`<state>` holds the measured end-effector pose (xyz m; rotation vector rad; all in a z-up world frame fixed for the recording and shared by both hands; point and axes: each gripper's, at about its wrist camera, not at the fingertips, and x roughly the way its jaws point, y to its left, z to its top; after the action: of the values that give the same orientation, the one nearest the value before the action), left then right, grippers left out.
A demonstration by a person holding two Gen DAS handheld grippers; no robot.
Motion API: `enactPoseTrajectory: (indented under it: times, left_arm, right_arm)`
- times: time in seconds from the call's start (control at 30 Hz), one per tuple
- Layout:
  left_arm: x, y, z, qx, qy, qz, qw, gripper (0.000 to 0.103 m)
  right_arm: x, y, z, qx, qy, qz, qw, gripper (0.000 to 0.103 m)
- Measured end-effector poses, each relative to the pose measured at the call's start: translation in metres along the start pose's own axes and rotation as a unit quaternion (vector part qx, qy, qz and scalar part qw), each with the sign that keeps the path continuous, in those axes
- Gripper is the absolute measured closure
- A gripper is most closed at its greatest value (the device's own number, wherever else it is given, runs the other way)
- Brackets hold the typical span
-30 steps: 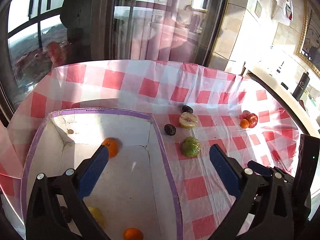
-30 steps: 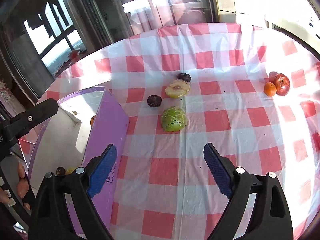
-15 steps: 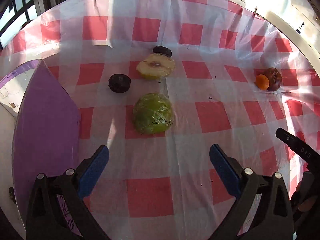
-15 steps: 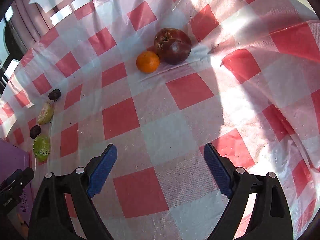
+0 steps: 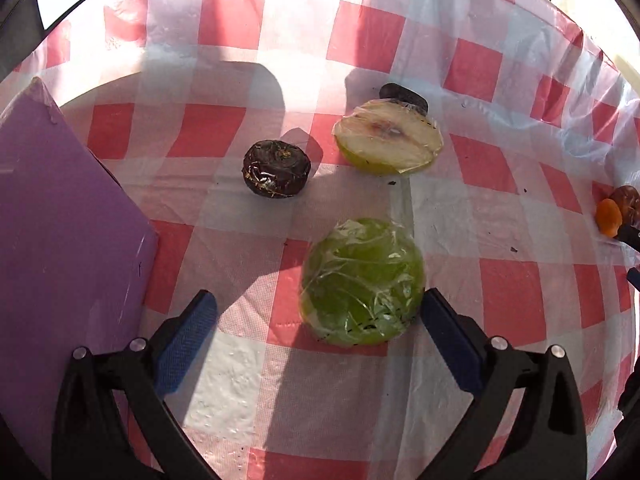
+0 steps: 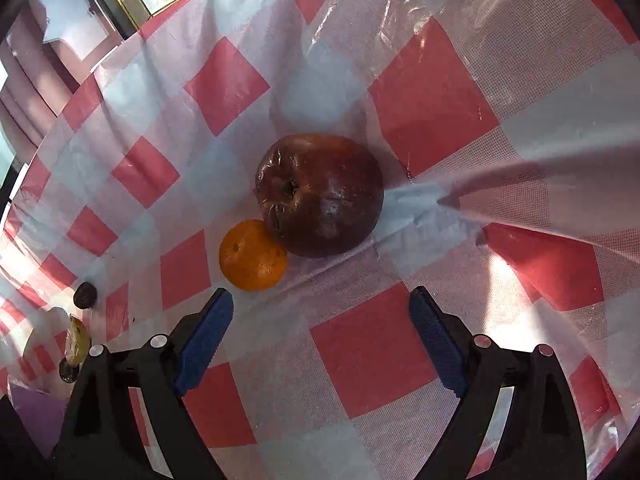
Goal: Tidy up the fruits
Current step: 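Grasp the dark red apple with the right tool while the left tool grasps the wrapped green melon half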
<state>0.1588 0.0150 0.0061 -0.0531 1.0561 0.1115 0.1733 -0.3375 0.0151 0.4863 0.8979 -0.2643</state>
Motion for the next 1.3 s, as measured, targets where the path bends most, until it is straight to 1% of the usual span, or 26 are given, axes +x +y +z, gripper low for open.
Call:
enactPoseTrajectory:
  times: [0.17,0.27,0.33,0.4,0.5,0.63,0.73,0.8,0.83,0.87,0.9,0.93,0.97,1.0,1.1,1.3]
  left_arm:
    - [0.007,0.000,0.007,-0.013,-0.016,0.010,0.9997,0.001]
    - [0.009,0.002,0.009,-0.016,-0.029,0.012,0.9994,0.001]
    - [0.009,0.002,0.007,-0.017,-0.037,0.014,0.9991,0.001]
    - [0.007,0.004,0.005,-0.018,-0.040,0.014,0.9989,0.001]
    - [0.007,0.005,0.006,-0.018,-0.040,0.014,0.9989,0.001]
    - [0.008,0.003,0.007,-0.018,-0.039,0.014,0.9990,0.001]
    - [0.007,0.002,0.004,-0.016,-0.037,0.013,0.9991,0.001]
    - [0.008,-0.001,0.006,-0.011,-0.032,0.010,0.9994,0.002]
    - [0.008,-0.005,0.005,-0.006,-0.032,0.006,0.9995,0.007]
    - [0.005,-0.008,0.005,0.005,-0.035,0.000,0.9994,0.020]
    - [0.002,-0.011,0.003,0.020,-0.037,-0.008,0.9991,0.028]
    - [-0.002,-0.017,0.001,0.042,-0.039,-0.018,0.9982,0.043]
    - [-0.005,-0.020,-0.001,0.057,-0.034,-0.021,0.9976,0.043]
    - [-0.007,-0.020,-0.004,0.059,-0.029,-0.033,0.9973,0.043]
    - [-0.015,-0.021,-0.017,0.077,-0.024,-0.044,0.9957,0.043]
    - [-0.034,-0.018,-0.047,0.105,-0.013,-0.063,0.9924,0.043]
  right_arm:
    - [0.018,0.003,0.026,0.063,-0.010,0.014,0.998,0.016]
    - [0.025,0.007,0.036,0.091,-0.016,0.007,0.996,0.014]
    - [0.028,0.009,0.040,0.101,-0.017,-0.005,0.995,0.016]
    - [0.030,0.011,0.042,0.104,-0.018,-0.015,0.994,0.018]
    - [0.030,0.008,0.042,0.116,-0.022,-0.012,0.993,0.025]
    - [0.026,0.002,0.041,0.107,-0.021,-0.013,0.994,0.036]
    - [0.023,-0.001,0.040,0.100,-0.016,-0.006,0.995,0.037]
    - [0.016,-0.012,0.038,0.104,-0.011,0.003,0.995,0.038]
    - [0.015,-0.014,0.038,0.107,-0.009,0.006,0.994,0.039]
    - [0.009,-0.030,0.040,0.113,-0.007,0.009,0.994,0.039]
    - [0.006,-0.033,0.037,0.117,-0.009,0.012,0.993,0.039]
    - [0.000,-0.038,0.033,0.120,-0.012,0.014,0.993,0.039]
    - [-0.006,-0.040,0.029,0.120,-0.016,0.015,0.993,0.039]
    - [-0.011,-0.045,0.024,0.121,-0.019,0.017,0.992,0.039]
    - [-0.028,-0.056,0.011,0.122,-0.023,0.023,0.992,0.039]
    - [-0.058,-0.062,-0.030,0.111,-0.011,0.017,0.994,0.039]
